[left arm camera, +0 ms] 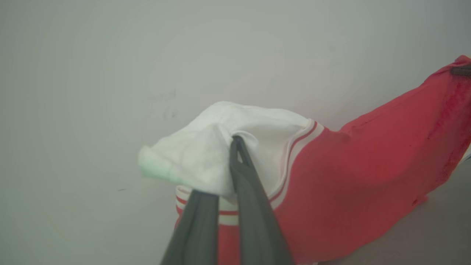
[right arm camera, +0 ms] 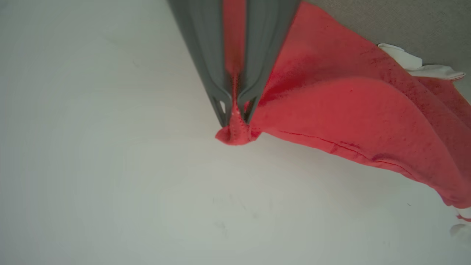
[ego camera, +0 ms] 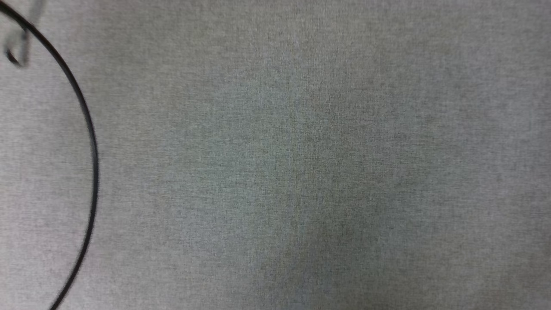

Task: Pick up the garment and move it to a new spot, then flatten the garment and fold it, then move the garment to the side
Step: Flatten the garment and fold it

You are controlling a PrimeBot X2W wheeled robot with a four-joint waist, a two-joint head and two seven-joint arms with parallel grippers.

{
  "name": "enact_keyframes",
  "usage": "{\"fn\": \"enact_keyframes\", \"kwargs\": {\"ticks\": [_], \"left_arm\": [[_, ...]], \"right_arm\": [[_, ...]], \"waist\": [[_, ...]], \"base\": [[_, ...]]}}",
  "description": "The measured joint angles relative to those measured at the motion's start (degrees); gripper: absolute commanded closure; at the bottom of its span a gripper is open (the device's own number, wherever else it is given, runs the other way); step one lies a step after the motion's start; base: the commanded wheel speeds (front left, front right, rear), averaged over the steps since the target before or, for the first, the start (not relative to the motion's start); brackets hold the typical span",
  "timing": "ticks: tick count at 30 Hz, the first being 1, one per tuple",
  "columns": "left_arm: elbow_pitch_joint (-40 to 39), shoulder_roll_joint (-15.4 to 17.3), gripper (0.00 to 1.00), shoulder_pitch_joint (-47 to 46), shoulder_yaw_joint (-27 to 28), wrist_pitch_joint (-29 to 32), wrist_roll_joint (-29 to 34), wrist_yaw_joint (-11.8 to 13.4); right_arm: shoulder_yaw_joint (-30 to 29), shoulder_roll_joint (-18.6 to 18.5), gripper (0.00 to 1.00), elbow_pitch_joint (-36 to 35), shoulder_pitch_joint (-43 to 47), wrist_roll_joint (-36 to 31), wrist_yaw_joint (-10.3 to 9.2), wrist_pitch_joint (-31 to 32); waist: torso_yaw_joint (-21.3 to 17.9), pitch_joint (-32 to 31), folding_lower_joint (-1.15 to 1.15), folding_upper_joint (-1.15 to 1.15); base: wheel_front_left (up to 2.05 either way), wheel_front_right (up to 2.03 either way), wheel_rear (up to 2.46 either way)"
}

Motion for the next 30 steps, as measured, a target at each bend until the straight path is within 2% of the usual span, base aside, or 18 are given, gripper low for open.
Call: {"fn": "enact_keyframes", "kwargs": {"ticks": [4,9,12,16,23,30], "left_arm": [[-2.61,1.36,1.00,8.19,-0.51,-1.47,-0.78,0.91],[-7.37,3.20,1.00,20.38,-0.48,-2.91,-3.11,3.20],[-11.36,4.74,1.00,28.42,-0.89,-3.12,-3.81,5.44],[-18.35,5.39,1.00,40.08,-1.59,-3.41,-5.23,9.67],[-28.67,7.86,1.00,58.17,-3.39,-2.33,-7.86,15.71],[-33.31,9.36,1.00,72.48,-5.27,-1.89,-11.66,18.80]], "right_arm": [[3.72,-1.79,1.00,-2.13,6.72,2.98,0.00,-1.05],[6.82,-4.17,1.00,-5.56,16.68,6.67,-0.01,-2.31],[8.15,-5.63,1.00,-8.20,23.48,8.01,0.00,-2.90],[8.96,-7.30,1.00,-11.40,32.65,9.44,0.00,-2.91],[8.48,-9.82,1.00,-16.49,47.36,10.90,0.00,-1.70],[6.50,-11.35,1.00,-19.82,59.03,12.04,-0.01,-0.63]], "waist": [[0.12,-1.84,0.00,0.00],[0.10,-4.93,-0.01,0.00],[-0.03,-7.19,-0.01,0.00],[-0.04,-10.55,-0.01,0.00],[0.08,-16.55,-0.02,0.00],[-0.44,-21.94,-0.02,0.00]], "base": [[0.00,0.00,0.00],[0.00,0.00,0.00],[0.00,0.00,0.00],[0.00,0.00,0.00],[0.00,0.00,0.00],[0.00,0.00,0.00]]}}
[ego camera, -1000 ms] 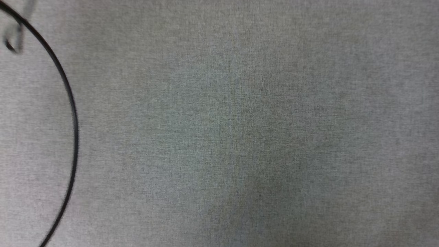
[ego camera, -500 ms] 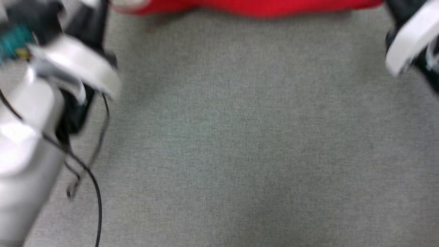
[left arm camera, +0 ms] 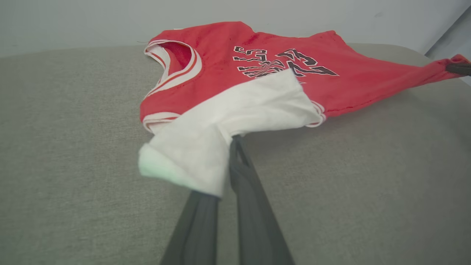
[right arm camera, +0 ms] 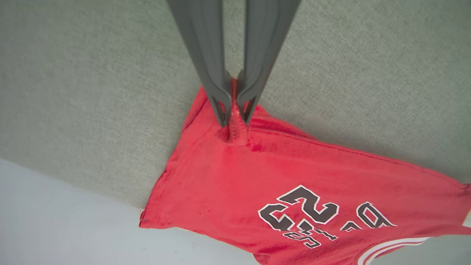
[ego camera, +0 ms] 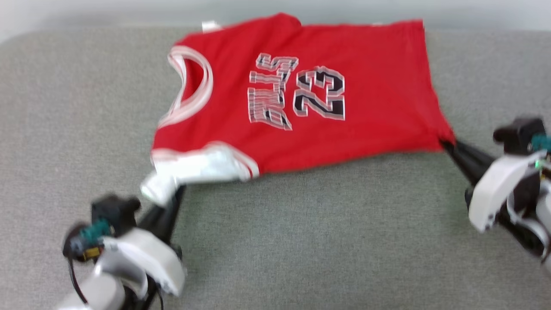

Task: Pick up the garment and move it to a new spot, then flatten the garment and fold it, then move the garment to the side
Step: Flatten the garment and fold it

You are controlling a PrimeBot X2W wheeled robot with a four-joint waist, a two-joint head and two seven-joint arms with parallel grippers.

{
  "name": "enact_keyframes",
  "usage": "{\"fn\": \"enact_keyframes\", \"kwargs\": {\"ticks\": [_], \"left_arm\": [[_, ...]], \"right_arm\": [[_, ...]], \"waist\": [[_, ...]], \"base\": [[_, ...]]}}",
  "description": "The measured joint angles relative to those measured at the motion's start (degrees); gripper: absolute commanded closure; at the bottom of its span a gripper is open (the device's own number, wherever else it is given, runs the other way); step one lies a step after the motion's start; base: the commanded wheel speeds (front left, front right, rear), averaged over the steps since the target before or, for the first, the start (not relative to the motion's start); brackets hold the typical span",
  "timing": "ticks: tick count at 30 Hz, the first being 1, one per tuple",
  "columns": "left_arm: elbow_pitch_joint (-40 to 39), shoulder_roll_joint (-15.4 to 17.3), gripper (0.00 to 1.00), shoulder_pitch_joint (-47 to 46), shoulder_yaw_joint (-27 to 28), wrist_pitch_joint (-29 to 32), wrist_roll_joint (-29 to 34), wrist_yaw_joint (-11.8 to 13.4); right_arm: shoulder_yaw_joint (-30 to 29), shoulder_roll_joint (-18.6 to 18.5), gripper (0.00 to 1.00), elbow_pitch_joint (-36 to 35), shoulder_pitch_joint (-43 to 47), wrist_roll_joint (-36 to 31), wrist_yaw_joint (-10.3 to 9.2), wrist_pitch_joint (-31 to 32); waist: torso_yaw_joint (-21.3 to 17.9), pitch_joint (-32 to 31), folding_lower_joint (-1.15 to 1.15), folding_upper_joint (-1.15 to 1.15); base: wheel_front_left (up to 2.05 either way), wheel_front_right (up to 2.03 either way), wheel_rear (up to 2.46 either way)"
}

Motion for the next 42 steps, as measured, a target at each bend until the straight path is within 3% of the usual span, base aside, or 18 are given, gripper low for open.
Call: {"fn": "enact_keyframes", "kwargs": {"ticks": [1,5,20,31,42], "left_arm": [[-0.48,-0.22,1.00,5.38,-1.08,-0.04,-1.91,0.45],[-0.25,-0.91,1.00,11.52,-2.26,-0.77,-4.22,0.87],[-0.16,-2.21,1.00,26.42,-5.94,-0.11,-11.12,0.91],[-1.45,-0.73,1.00,28.74,-5.90,-0.08,-11.99,1.41],[-1.57,1.05,1.00,25.58,-5.55,-0.90,-9.18,0.82]], "right_arm": [[-0.49,-0.46,1.00,-0.92,5.05,0.51,0.00,0.67],[-1.60,-0.97,1.00,-2.33,11.67,1.12,0.00,1.51],[-10.59,-2.59,1.00,-10.71,35.28,1.22,0.01,5.32],[-17.08,-1.25,1.00,-19.23,47.15,-0.81,0.00,13.69],[-22.47,2.03,1.00,-23.27,48.37,-2.80,0.01,16.53]], "waist": [[-0.16,-2.46,0.00,0.00],[-0.24,-5.80,0.00,0.00],[0.63,-13.96,0.00,0.00],[1.08,-15.50,0.01,0.00],[0.63,-15.07,0.02,0.00]], "base": [[0.00,0.00,0.00],[0.00,0.00,0.00],[0.00,0.00,0.00],[0.00,0.00,0.00],[0.00,0.00,0.00]]}}
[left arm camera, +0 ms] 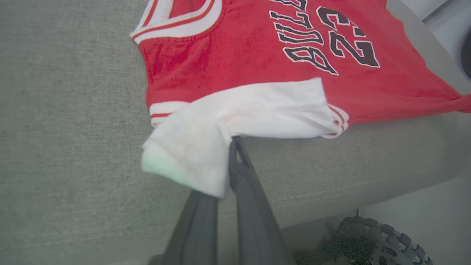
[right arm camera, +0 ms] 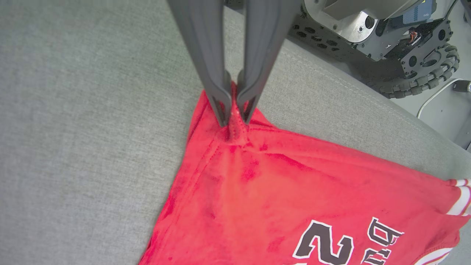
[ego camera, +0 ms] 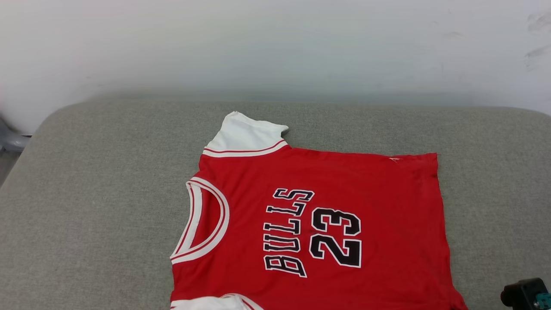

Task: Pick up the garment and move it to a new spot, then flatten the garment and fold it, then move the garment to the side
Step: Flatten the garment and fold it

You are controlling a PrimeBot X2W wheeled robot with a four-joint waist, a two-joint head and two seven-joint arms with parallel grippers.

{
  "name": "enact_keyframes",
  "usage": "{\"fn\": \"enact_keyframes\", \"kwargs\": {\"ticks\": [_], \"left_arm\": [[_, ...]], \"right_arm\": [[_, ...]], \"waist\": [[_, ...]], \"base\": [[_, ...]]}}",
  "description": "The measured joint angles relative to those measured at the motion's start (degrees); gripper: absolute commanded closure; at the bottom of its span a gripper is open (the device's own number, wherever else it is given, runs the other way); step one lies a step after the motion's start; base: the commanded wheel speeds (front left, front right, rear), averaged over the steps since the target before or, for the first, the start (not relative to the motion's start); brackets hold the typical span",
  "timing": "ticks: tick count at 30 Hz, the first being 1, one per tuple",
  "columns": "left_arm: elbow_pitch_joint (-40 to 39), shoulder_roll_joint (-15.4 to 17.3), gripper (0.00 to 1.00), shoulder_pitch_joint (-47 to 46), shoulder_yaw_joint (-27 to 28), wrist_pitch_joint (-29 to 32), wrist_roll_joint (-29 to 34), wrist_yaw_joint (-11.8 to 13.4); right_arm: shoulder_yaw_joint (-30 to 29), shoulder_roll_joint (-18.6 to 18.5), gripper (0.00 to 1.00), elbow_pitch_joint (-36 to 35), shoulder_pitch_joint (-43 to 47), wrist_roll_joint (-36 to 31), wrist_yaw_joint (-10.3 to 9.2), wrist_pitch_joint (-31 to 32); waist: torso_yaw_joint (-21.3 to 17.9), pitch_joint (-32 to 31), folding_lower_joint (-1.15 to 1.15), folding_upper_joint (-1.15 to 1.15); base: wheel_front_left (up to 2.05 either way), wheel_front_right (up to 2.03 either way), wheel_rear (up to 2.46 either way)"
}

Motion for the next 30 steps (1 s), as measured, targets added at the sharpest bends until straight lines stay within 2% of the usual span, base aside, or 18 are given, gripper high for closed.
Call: {"fn": "enact_keyframes", "kwargs": {"ticks": [8,15,30], "left_arm": [[-0.08,2.13,1.00,-10.33,-0.02,4.56,4.03,-2.31],[2.88,3.03,1.00,-21.27,1.16,8.68,5.31,-6.32],[16.74,-0.73,1.00,-36.41,0.75,13.48,5.80,-12.93]], "right_arm": [[-0.54,1.34,1.00,-2.03,-4.49,-0.37,-0.01,1.86],[-0.44,1.35,1.00,-1.98,-9.92,0.16,-0.01,2.68],[3.10,1.14,1.00,4.49,-23.85,0.07,-0.01,3.26]], "waist": [[-0.54,2.27,0.00,0.00],[-1.21,6.05,0.01,0.00],[-2.91,16.09,0.01,0.00]], "base": [[0.00,0.00,0.00],[0.00,0.00,0.00],[0.00,0.00,0.00]]}}
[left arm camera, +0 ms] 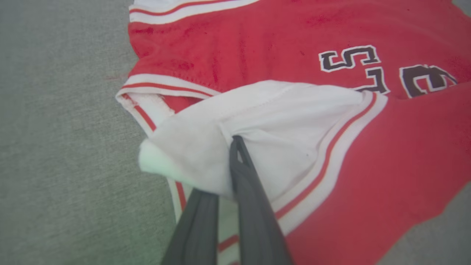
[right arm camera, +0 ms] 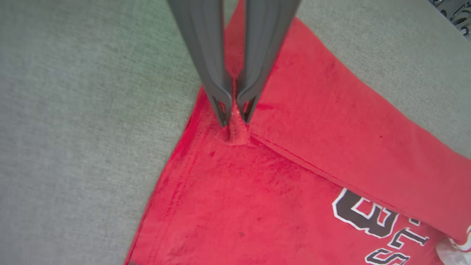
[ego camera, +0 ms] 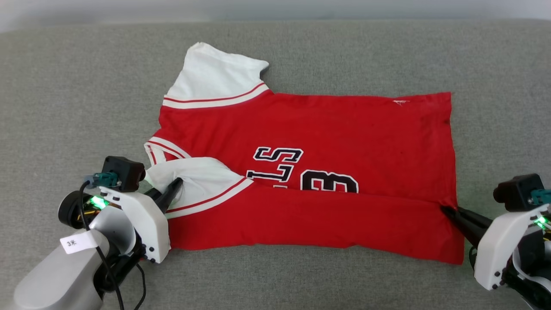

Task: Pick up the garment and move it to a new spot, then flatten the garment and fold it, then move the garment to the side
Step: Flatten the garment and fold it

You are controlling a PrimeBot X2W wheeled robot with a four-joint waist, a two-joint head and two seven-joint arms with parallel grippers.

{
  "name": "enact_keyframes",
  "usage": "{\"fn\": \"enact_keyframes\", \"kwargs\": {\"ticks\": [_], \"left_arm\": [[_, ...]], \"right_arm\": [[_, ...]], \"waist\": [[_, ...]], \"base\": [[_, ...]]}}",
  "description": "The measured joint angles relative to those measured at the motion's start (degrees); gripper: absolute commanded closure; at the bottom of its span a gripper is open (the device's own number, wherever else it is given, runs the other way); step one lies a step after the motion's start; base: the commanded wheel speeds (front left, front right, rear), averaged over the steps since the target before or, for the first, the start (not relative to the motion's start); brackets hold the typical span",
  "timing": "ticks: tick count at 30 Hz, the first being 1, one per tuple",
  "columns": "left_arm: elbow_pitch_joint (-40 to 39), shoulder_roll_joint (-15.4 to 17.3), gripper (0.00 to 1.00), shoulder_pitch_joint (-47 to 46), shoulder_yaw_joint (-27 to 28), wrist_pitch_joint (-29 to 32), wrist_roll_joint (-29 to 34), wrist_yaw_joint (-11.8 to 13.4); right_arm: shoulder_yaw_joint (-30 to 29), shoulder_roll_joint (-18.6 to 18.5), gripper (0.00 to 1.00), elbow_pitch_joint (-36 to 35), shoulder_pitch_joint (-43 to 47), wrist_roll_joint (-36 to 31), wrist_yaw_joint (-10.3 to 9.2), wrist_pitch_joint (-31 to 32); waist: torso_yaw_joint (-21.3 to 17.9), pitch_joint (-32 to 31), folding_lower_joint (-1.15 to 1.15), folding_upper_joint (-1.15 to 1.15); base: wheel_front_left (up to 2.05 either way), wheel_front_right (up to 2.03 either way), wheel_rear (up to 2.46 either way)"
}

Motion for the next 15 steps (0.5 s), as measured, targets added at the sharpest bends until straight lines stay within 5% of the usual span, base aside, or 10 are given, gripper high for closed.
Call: {"fn": "enact_keyframes", "kwargs": {"ticks": [14,15], "left_arm": [[12.69,-4.80,1.00,-3.30,-1.78,-2.15,-0.05,-4.48],[13.07,-4.91,0.56,-3.33,-1.99,-2.50,0.00,-4.49]], "right_arm": [[3.86,0.36,1.00,6.43,-4.02,-0.94,0.01,-2.45],[3.71,0.53,0.89,6.61,-3.91,-0.78,0.01,-2.57]], "waist": [[-0.01,1.41,-0.01,0.00],[0.08,1.00,-0.01,0.00]], "base": [[0.00,0.00,0.00],[0.00,0.00,0.00]]}}
